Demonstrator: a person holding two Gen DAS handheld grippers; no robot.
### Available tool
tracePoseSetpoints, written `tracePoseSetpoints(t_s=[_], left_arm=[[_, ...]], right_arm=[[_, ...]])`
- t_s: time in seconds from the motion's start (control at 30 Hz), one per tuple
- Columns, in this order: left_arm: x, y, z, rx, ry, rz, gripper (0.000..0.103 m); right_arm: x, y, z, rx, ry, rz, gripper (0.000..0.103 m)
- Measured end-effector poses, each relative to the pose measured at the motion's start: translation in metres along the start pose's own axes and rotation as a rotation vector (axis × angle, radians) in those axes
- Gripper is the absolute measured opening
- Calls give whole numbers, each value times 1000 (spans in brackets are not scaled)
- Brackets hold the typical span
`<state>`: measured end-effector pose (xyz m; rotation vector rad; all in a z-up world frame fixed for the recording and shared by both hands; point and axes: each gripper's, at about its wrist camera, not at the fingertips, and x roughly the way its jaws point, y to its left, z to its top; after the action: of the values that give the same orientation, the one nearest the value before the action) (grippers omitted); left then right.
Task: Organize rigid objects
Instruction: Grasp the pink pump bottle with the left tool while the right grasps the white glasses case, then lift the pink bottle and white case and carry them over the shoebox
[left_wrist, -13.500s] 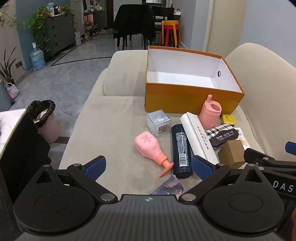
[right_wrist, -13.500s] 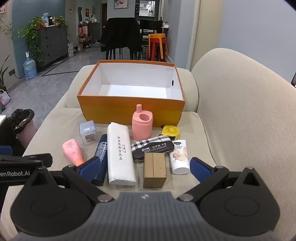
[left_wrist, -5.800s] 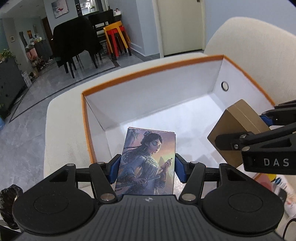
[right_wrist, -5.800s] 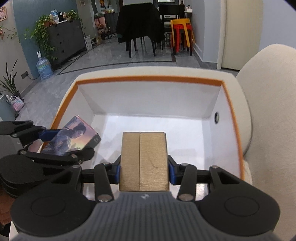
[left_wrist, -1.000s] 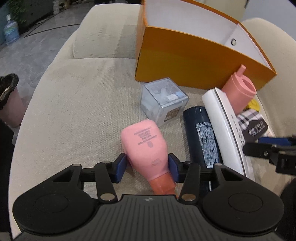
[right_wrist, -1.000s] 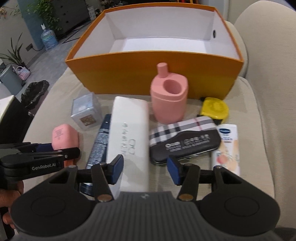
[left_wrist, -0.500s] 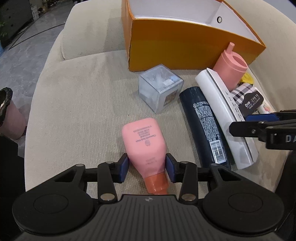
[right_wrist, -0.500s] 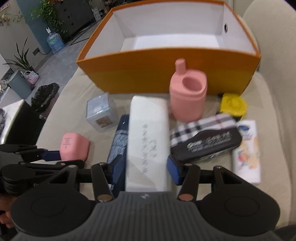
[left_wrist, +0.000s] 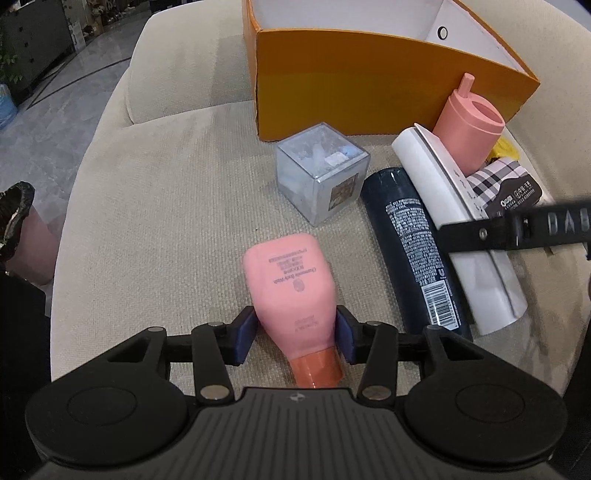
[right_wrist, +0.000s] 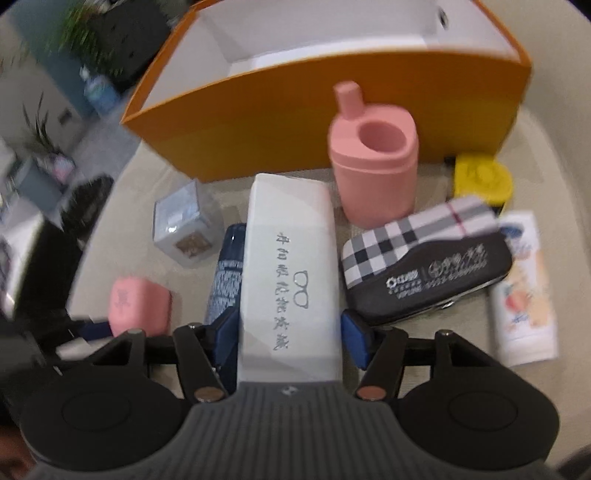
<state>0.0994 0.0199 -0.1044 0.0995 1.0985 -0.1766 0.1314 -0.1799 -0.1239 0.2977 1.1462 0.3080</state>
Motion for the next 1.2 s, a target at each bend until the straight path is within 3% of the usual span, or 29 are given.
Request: tracePoseSetpoints(t_s=[0.17,0.53,1.2], left_arm=[[2,3,2,-19,-28,5,56],[2,2,-1,-40,-67,13,53],[-24,8,1,-34,-100,7,52]], right_arm=[[7,-26,5,152,12,98,62],[5,-17,4,144,-41,83,60],[-10,-8,1,61,-48,47,60]])
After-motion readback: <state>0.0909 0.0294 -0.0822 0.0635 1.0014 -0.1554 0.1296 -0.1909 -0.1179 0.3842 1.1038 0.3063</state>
